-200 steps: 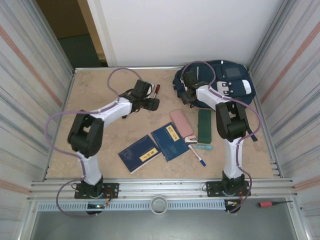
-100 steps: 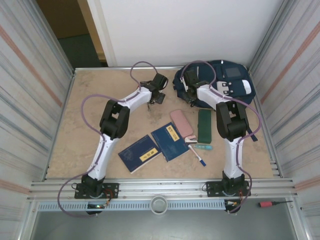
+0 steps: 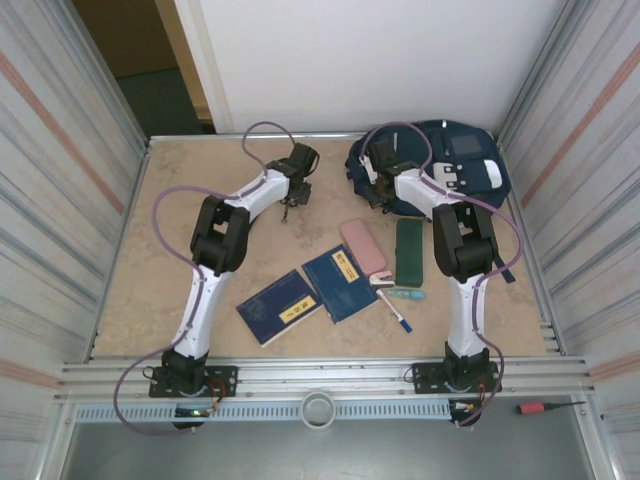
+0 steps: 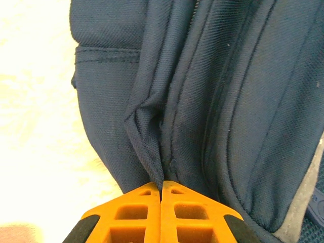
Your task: Pack the student bag
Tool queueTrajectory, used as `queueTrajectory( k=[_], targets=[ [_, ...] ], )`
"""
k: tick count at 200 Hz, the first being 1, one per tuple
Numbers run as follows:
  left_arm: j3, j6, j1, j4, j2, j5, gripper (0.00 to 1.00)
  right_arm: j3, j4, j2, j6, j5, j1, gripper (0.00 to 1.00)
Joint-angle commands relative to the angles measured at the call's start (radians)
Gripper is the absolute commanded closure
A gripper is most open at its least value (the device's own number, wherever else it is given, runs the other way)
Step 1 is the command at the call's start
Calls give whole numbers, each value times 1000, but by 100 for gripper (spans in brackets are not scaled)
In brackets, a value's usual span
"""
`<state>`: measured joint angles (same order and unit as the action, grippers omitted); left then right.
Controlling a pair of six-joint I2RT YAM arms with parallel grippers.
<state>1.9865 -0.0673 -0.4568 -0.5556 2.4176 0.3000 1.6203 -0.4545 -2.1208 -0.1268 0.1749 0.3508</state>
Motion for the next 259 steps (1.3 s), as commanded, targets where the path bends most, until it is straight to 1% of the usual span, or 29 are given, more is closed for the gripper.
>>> queueTrajectory(
  k=[1,35,73,97,119,134,144,154,169,184,201,221,233,249,259],
  targets=[
    [-102,-54,72,-53,-42,22,56,46,-10,-27,-72,-82,40,100],
    [-198,-82,117,-14,-98,18,56,107,-31,-68,-160,-129,102,100],
    [-298,-123,156,48,-165,-33,54,190,-41,-115,-224,-215,164,100],
    [-350,-149,170,95,-219,-90,49,219,-53,-116,-262,-274,197,100],
    [-412,-173,175,160,-282,-150,44,204,-53,-73,-243,-340,201,100],
    [-465,-197,175,212,-331,-202,39,158,-19,-14,-205,-345,198,83],
    [-505,-216,175,254,-378,-249,37,122,3,36,-164,-343,185,67],
    [-551,-240,172,299,-417,-295,35,79,18,89,-106,-365,163,55],
    [-629,-273,155,377,-475,-348,32,-30,74,188,8,-418,97,39],
    [-694,-300,126,437,-529,-375,29,-154,117,294,142,-458,13,27],
    [-746,-343,87,490,-568,-435,27,-318,151,420,314,-451,-101,21],
    [-800,-441,41,599,-562,-574,25,-522,202,548,483,-484,-247,16],
    [-806,-501,18,651,-535,-633,23,-620,218,620,555,-469,-320,13],
    [-791,-553,-12,687,-492,-670,21,-696,233,658,617,-451,-383,11],
    [-772,-569,-26,693,-469,-672,20,-712,251,643,662,-485,-410,10]
  ],
)
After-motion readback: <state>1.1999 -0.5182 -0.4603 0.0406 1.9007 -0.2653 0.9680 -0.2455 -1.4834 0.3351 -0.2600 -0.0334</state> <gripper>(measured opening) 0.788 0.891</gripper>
